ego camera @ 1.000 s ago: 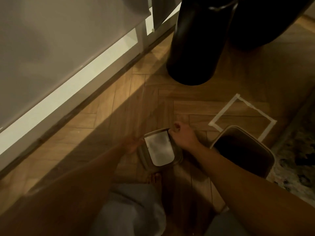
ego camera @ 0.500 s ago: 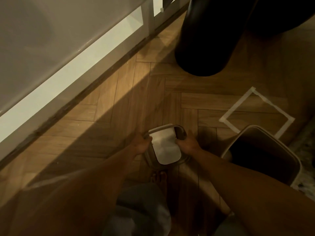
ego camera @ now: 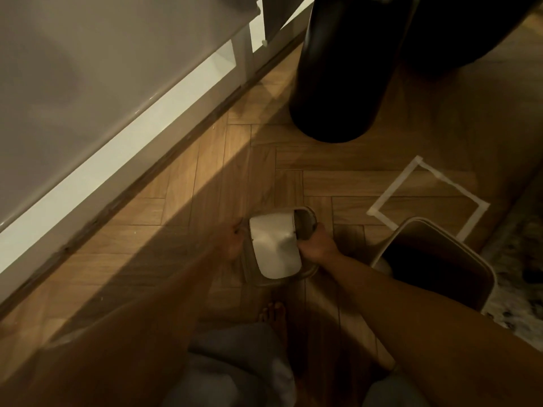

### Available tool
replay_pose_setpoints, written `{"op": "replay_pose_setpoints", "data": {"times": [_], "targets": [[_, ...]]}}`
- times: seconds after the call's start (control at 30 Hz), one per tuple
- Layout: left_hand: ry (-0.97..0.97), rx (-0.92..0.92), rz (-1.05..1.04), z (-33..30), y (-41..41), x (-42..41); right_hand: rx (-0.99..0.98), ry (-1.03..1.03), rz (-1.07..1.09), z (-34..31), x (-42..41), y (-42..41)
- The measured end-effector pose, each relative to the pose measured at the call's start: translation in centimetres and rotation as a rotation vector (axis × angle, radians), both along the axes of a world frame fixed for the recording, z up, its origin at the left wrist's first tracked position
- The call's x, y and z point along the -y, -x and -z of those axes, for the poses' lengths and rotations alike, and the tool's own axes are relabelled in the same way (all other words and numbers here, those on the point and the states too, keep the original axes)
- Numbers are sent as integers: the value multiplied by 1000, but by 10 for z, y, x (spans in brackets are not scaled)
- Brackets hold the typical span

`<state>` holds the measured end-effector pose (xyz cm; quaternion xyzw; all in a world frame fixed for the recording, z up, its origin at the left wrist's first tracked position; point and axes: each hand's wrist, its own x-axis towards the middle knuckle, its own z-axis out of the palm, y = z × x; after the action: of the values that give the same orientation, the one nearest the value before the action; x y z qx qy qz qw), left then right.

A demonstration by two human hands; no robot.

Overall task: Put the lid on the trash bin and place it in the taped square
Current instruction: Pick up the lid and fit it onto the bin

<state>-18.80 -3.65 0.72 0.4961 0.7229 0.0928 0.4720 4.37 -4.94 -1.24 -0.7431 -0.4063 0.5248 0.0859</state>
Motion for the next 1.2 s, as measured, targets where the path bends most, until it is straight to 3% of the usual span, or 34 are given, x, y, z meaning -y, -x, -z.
{"op": "replay_pose_setpoints", "data": {"times": [0.2,0.3,0.47,0.7,0.83,0.97,1.2], "targets": [[-302,161,-38,-85,-12,-25,48,-142,-139,-52,-4,-5],[-297,266,-40,-125,-24,-24,40,-186,-200,-86,-2,-10],[-352,243,-45,-163,-52,-15,-1,-257,-269,-150,13,-15],[-363,270,-89,-194,-98,0,-445,-181,-193,-222,73,-25],[-354,287,-61,-203,-128,11,-423,-256,-248,-233,97,-38],[-430,279,6,-207,-152,22,-397,-320,-140,-234,108,-63],[-611,210,77,-209,-176,30,-609,-303,182,-233,122,-122]]}}
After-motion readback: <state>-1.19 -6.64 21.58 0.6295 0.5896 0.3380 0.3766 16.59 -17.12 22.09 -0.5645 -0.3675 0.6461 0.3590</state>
